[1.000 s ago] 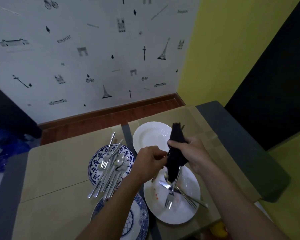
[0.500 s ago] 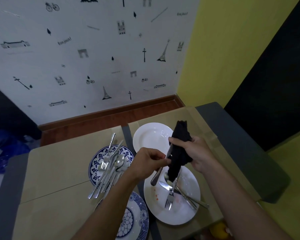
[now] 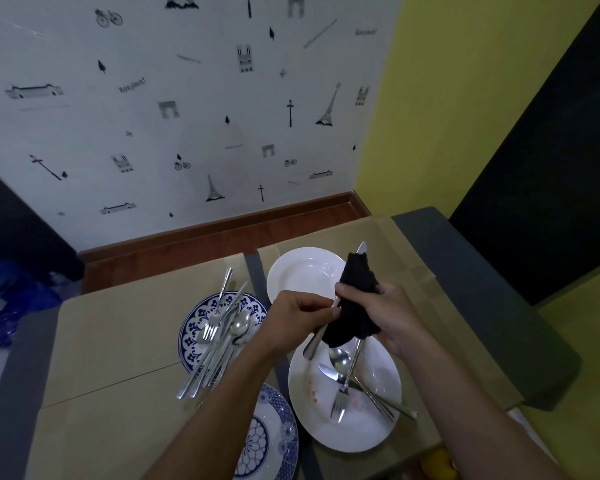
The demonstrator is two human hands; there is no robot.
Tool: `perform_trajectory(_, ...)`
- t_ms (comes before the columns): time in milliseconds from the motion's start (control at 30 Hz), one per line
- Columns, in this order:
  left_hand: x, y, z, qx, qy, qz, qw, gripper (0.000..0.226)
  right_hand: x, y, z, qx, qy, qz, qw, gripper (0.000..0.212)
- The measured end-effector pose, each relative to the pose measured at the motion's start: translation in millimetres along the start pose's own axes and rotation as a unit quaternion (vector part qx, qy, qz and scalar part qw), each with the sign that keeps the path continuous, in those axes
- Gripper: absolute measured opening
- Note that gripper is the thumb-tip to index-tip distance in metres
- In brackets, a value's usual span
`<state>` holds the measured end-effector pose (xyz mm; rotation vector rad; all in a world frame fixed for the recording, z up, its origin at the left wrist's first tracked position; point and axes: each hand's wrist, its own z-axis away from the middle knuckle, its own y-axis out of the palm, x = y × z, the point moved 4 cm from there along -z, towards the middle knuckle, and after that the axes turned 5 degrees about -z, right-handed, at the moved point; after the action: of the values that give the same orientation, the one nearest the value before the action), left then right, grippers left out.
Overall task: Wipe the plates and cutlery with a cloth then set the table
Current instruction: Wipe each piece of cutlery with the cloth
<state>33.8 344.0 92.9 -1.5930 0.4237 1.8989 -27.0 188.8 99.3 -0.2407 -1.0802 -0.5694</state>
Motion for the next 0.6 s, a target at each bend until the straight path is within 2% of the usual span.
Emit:
perform_trajectory(67, -0.4, 0.1, 0.8, 0.014, -0.004, 0.016, 1.000, 0.013, 0.2, -0.4, -0.7, 0.005, -0.011, -0.022, 1.000, 0.021)
perform_trajectory(133, -0.6, -1.1, 0.1, 0.009, 0.000, 0.013, 1.000, 0.012, 1.2, 2.1, 1.0, 0.046, -0.003, -0.031, 0.998, 0.021)
perform_trajectory(267, -0.6, -3.8, -1.4, -0.003, 0.005, -0.013, 1.000, 0.009, 1.7, 8.2, 6.4, 0.128, 0.034, -0.080, 0.988, 0.040)
perform_trajectory(333, -0.4, -2.8, -1.7, 0.006, 0.006, -0.015, 1.000, 0.009, 1.6, 6.7, 6.3, 0.118, 0.028, -0.086, 0.989, 0.036)
perform_trajectory(433, 1.0, -2.4, -2.7, 0.013, 0.017, -0.019, 1.000, 0.012, 2.9, 5.8, 7.4, 0.076, 0.015, -0.061, 0.995, 0.016)
perform_trajectory(600, -0.6, 4.1, 1.9, 0.029, 0.021, -0.017, 0.999, 0.011, 5.0, 1.2, -0.6, -0.031, -0.034, -0.080, 0.996, 0.009)
